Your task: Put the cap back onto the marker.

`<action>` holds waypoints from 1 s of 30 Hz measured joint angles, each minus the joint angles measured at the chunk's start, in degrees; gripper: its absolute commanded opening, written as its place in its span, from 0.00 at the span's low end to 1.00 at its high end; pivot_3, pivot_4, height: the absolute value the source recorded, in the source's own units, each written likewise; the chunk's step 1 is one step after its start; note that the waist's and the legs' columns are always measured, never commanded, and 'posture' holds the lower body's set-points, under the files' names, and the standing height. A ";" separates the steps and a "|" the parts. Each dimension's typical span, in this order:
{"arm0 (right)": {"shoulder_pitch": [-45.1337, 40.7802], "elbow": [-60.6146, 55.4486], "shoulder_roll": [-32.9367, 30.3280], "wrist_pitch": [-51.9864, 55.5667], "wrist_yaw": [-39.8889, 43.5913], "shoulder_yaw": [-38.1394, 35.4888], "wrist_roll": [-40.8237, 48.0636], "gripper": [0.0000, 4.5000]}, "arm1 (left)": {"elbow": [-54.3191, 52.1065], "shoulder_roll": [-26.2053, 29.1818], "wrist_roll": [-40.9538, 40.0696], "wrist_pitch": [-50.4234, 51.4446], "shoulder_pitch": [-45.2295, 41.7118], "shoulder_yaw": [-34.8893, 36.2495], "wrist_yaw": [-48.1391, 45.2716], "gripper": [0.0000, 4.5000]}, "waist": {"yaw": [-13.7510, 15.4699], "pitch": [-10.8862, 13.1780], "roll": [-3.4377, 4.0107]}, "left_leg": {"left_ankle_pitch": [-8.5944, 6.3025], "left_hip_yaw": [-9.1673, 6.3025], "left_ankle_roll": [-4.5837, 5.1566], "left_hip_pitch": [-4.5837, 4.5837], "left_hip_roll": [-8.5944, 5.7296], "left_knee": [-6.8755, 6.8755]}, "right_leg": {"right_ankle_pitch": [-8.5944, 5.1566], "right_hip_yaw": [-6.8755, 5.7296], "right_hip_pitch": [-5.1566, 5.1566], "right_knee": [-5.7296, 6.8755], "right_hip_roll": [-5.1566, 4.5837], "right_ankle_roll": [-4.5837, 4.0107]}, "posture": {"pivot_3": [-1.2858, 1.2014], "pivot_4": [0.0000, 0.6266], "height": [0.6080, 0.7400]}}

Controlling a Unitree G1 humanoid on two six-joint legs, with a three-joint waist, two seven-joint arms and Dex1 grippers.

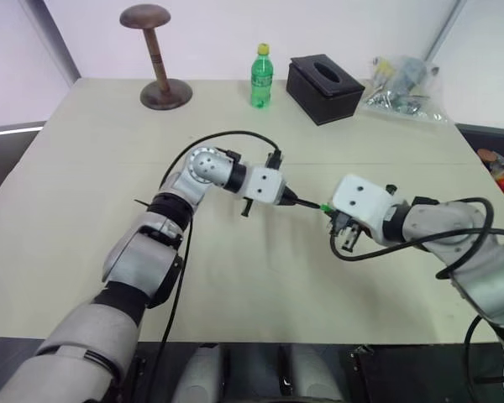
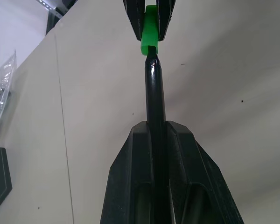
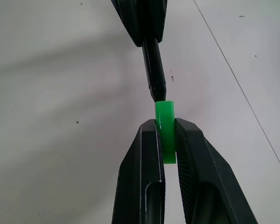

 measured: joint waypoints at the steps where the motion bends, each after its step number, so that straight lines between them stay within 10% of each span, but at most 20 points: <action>1: -0.22 -0.02 0.04 0.10 -0.03 0.35 -0.01 0.01 | 0.00 -0.05 0.00 -0.06 -0.01 -0.01 -0.03 0.00 | -0.01 0.00 0.00 | 0.00 0.00 0.00 0.00 0.00 0.00 | 0.00 0.00 0.00 0.00 0.00 0.00 | 0.52 0.24 1.00; 30: -4.29 1.56 -0.34 -0.84 0.71 6.58 -1.99 0.01 | 0.71 0.11 0.78 -2.31 -0.32 -0.96 -0.01 0.00 | -0.02 0.00 0.00 | 0.00 0.00 0.00 -0.02 0.00 0.00 | 0.00 0.00 -0.03 0.00 0.00 0.00 | 0.52 0.24 1.00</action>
